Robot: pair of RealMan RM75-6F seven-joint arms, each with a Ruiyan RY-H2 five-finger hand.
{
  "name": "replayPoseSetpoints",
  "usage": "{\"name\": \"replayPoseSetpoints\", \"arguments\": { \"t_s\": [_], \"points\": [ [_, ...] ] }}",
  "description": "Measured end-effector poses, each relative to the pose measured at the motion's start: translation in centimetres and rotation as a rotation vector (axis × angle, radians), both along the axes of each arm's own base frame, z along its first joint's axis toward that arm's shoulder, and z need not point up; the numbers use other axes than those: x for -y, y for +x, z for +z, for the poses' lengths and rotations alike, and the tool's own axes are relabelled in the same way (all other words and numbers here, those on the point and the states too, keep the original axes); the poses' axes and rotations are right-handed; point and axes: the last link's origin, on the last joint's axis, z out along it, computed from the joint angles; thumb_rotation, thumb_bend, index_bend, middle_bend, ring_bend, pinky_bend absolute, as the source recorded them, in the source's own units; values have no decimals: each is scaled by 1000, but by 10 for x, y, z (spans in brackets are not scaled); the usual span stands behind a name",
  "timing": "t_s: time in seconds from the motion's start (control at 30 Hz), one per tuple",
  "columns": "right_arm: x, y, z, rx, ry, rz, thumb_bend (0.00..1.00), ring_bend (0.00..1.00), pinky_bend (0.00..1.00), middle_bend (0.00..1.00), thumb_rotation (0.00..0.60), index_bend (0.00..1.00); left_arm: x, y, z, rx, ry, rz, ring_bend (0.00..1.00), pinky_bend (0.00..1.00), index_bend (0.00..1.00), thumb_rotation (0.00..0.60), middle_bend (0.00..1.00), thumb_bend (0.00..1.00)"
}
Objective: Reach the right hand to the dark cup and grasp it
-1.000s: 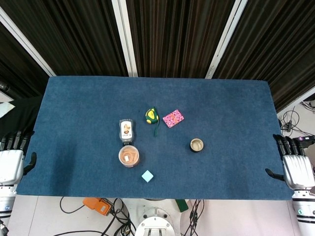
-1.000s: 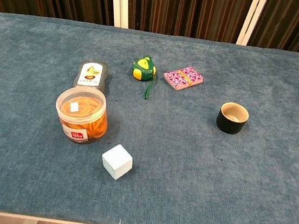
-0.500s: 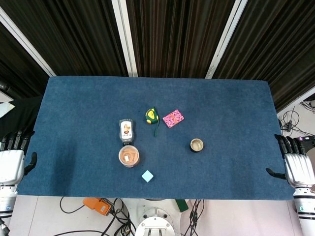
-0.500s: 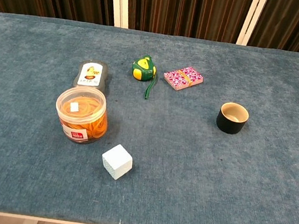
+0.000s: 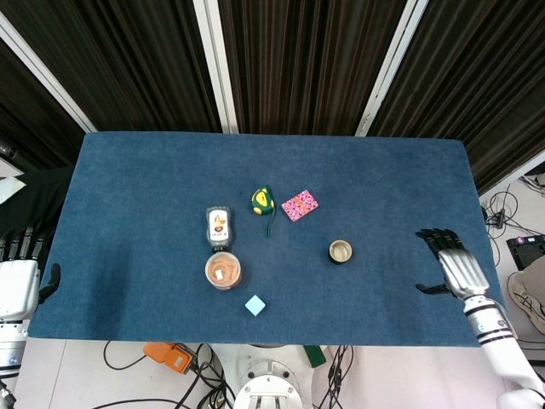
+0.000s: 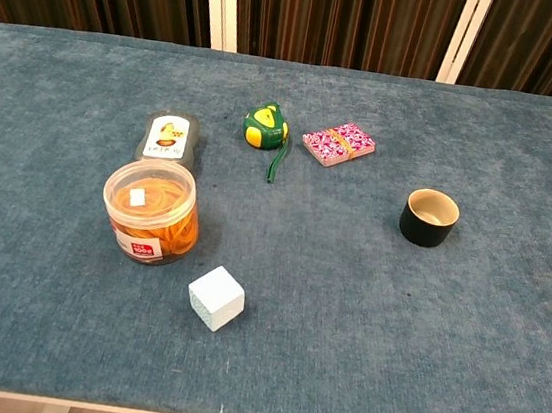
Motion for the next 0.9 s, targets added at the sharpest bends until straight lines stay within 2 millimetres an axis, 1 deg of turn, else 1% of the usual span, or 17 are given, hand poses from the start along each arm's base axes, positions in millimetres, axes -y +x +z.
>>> {"name": "replayPoseSetpoints", "arguments": {
  "t_s": [0.1, 0.27, 0.37, 0.47, 0.73, 0.9],
  "points": [
    [16, 14, -14, -14, 39, 45, 249, 110, 75, 158, 600, 232, 0, 0, 0, 0, 1, 1, 114, 84, 144, 600, 42, 452],
    [37, 38, -39, -54, 105, 114, 280, 110, 76, 158, 600, 238, 0, 0, -1, 0, -4, 4, 114, 84, 144, 600, 42, 451],
    [45, 53, -54, -65, 138, 148, 302, 110, 76, 158, 600, 244, 0, 0, -1, -2, -6, 2, 114, 84, 144, 600, 42, 451],
    [52, 62, -66, -69, 160, 163, 333, 110, 75, 158, 600, 246, 0, -1, -1, 0, -6, 5, 114, 84, 144, 600, 42, 452],
    [70, 76, -92, -73, 193, 162, 374, 111, 76, 158, 600, 266, -1, -1, 0, 4, -6, 6, 114, 84, 144, 600, 42, 452],
    [77, 80, -103, -78, 208, 161, 396, 111, 76, 158, 600, 340, -1, -1, 0, 9, -8, 10, 115, 84, 144, 600, 42, 451]
  ]
}}
